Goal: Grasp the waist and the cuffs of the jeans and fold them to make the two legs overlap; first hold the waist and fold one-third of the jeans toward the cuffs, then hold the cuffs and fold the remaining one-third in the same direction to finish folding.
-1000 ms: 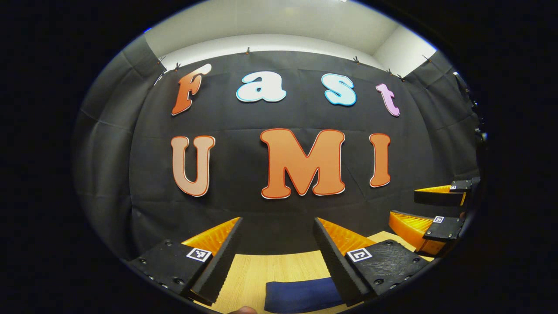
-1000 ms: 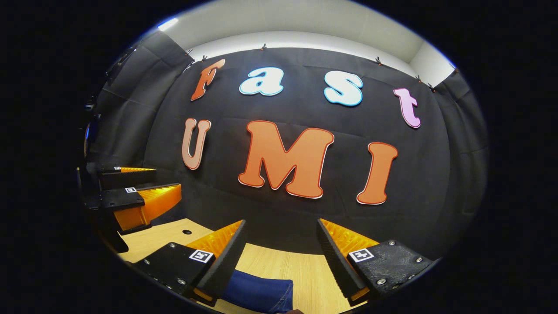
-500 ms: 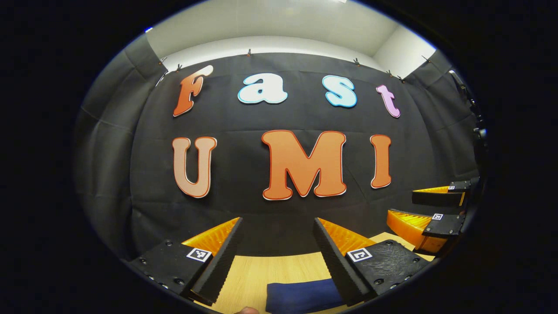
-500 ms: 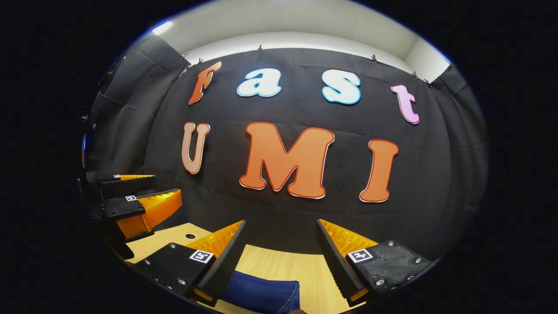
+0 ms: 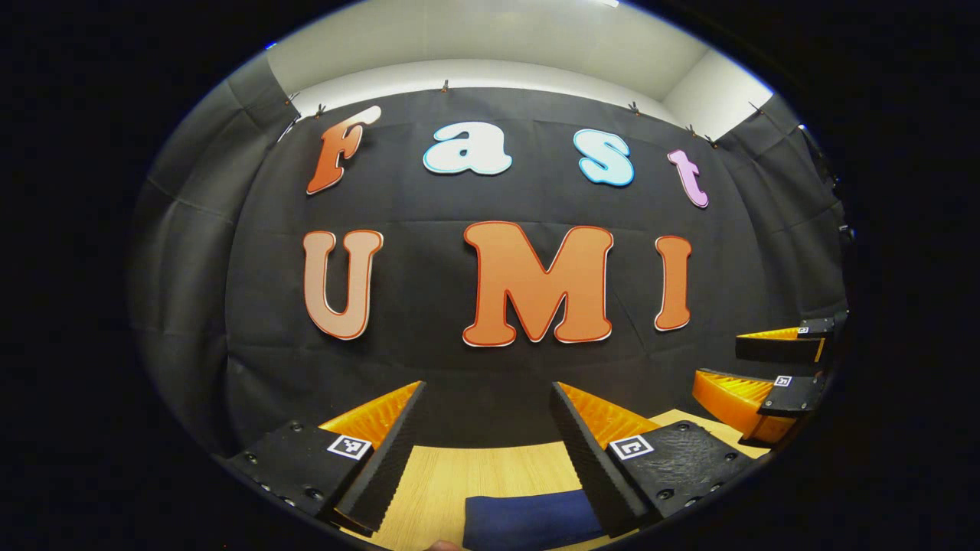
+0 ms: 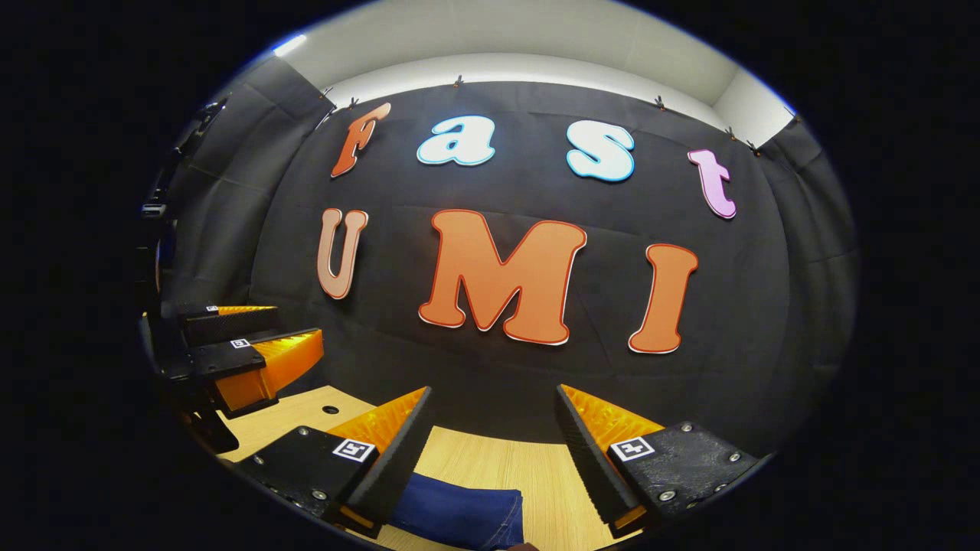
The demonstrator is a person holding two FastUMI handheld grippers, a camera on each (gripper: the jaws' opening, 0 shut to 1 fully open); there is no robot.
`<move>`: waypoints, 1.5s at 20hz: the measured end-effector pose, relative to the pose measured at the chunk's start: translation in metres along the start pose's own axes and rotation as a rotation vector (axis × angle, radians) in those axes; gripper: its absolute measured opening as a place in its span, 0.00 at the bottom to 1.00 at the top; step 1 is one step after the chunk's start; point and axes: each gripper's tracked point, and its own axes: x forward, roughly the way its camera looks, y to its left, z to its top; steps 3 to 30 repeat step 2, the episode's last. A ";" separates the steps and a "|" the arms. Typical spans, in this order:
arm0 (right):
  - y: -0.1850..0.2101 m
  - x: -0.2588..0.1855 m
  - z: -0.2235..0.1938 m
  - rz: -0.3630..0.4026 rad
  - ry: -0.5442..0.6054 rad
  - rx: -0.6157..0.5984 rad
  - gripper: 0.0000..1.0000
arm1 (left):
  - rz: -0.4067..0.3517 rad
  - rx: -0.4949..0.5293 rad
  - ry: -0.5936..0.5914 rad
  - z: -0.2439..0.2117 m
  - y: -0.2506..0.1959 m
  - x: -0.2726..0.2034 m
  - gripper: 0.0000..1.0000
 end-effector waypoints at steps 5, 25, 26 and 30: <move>-0.004 -0.002 -0.002 -0.005 0.002 0.005 0.96 | 0.007 0.013 0.006 -0.001 0.003 0.003 0.97; -0.004 -0.002 -0.002 -0.005 0.002 0.005 0.96 | 0.007 0.013 0.006 -0.001 0.003 0.003 0.97; -0.004 -0.002 -0.002 -0.005 0.002 0.005 0.96 | 0.007 0.013 0.006 -0.001 0.003 0.003 0.97; -0.004 -0.002 -0.002 -0.005 0.002 0.005 0.96 | 0.007 0.013 0.006 -0.001 0.003 0.003 0.97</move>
